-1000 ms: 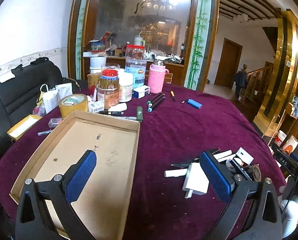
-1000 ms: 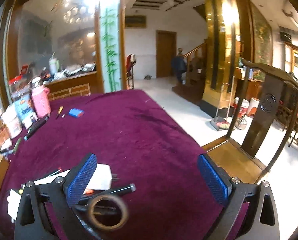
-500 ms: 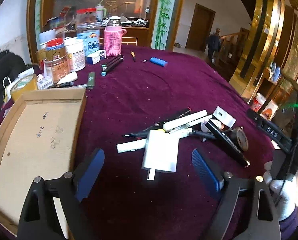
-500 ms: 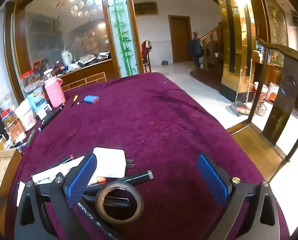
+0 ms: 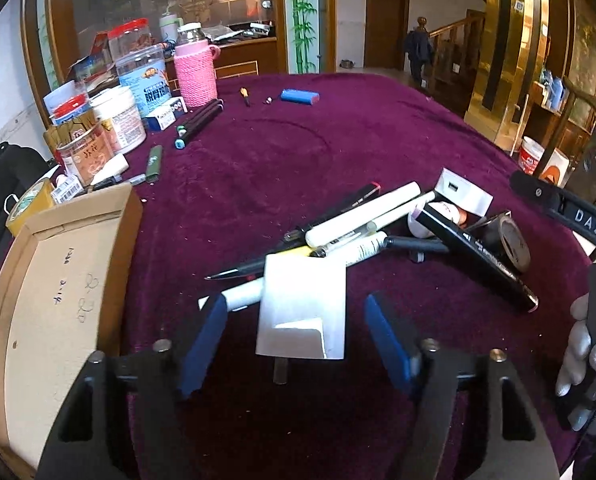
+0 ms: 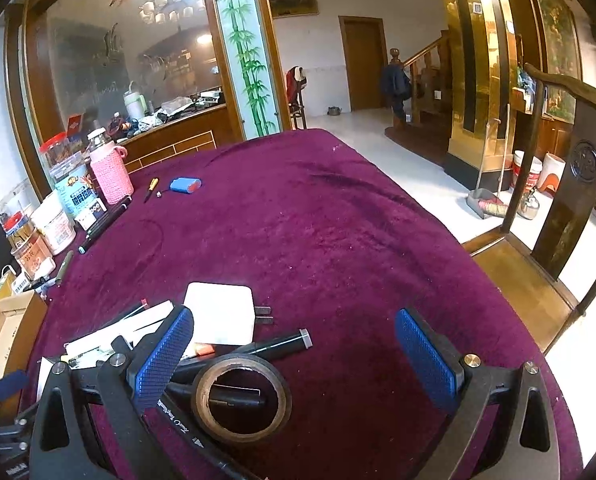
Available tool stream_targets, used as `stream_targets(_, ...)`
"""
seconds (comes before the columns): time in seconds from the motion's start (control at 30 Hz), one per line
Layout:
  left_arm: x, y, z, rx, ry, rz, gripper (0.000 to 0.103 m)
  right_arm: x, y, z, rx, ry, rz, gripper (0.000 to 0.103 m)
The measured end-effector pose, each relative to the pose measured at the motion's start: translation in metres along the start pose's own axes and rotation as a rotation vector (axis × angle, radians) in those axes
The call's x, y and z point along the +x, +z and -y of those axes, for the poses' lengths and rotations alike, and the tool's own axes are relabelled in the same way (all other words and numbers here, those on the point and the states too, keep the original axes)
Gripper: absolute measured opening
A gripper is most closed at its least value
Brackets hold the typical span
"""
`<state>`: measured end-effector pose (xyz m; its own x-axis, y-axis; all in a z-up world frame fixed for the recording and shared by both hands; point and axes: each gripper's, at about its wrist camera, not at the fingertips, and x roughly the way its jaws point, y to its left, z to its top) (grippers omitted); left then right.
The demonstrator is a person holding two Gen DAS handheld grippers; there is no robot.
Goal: Organize rigid objects
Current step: 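Close the left gripper on the white charger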
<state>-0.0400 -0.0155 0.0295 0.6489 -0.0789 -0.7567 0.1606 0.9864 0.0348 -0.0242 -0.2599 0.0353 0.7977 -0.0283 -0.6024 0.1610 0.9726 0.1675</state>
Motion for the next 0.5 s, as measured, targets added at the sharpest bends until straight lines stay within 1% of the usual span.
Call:
stream_targets(0.17, 0.011, 0.003, -0.003, -0.004, 0.015, -0.014, 0.067, 0.003, 0.001, 0.002, 0.007, -0.007, -0.009, 0.102)
stream_targets(0.23, 0.018, 0.003, -0.006, -0.019, 0.001, -0.03, 0.067, 0.006, 0.001, 0.001, 0.005, -0.015, -0.02, 0.102)
stream_targets(0.3, 0.025, 0.002, -0.008, -0.039, -0.025, -0.062, 0.059, 0.007, -0.001, -0.001, 0.001, -0.019, -0.021, 0.102)
stream_targets(0.33, 0.026, 0.002, -0.008, -0.044, -0.045, -0.07, 0.046, 0.007, -0.001, -0.001, -0.002, -0.019, -0.021, 0.102)
stream_targets(0.43, 0.025, 0.001, -0.008, -0.053, -0.064, -0.071, 0.046, 0.009, -0.001, -0.004, -0.01, -0.024, -0.026, 0.102)
stream_targets(0.5, 0.024, 0.0, -0.012, -0.075, -0.091, -0.073, 0.046, 0.011, -0.001, -0.007, -0.018, -0.026, -0.035, 0.102)
